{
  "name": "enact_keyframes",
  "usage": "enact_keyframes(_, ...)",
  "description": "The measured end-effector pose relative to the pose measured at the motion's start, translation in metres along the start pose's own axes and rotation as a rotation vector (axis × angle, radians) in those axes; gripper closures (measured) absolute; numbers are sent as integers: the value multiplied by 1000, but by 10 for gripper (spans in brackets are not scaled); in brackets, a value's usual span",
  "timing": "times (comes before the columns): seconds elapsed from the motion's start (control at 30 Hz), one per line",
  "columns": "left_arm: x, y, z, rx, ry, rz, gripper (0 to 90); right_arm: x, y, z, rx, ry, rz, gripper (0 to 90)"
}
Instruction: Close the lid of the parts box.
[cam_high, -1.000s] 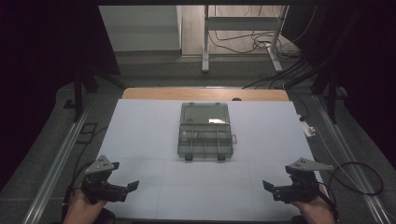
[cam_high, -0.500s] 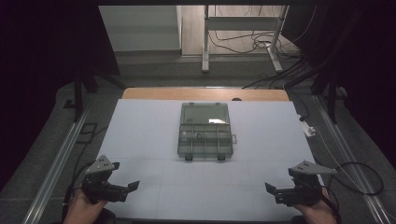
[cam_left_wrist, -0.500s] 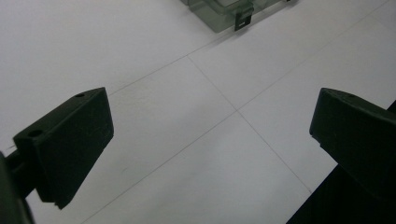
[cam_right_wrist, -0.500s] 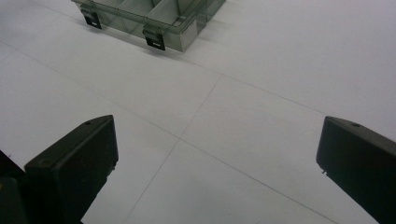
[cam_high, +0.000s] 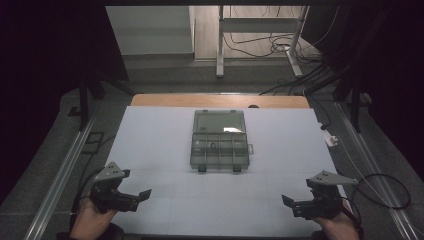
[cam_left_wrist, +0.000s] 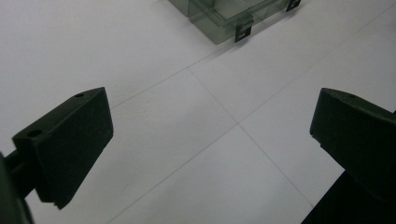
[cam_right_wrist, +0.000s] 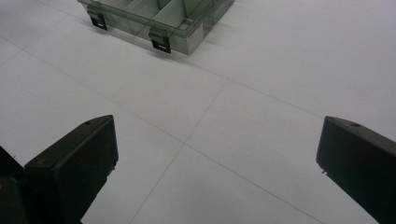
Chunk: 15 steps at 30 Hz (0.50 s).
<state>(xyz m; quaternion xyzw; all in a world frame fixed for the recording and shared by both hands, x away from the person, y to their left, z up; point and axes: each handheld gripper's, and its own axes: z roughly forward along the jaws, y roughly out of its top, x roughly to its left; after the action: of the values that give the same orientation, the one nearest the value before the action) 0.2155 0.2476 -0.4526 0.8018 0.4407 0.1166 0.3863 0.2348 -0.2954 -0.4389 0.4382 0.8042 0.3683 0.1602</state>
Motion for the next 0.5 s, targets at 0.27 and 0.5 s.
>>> enact_keyframes(0.27, 5, 6, 10, 2, -3, -12, 0, -2, 5, 4, 4, 9, -9, 0)
enact_keyframes(0.5, 6, 11, 21, 14, 17, 11, 0, -3, 10, 11, 10, 22, -20, 0)
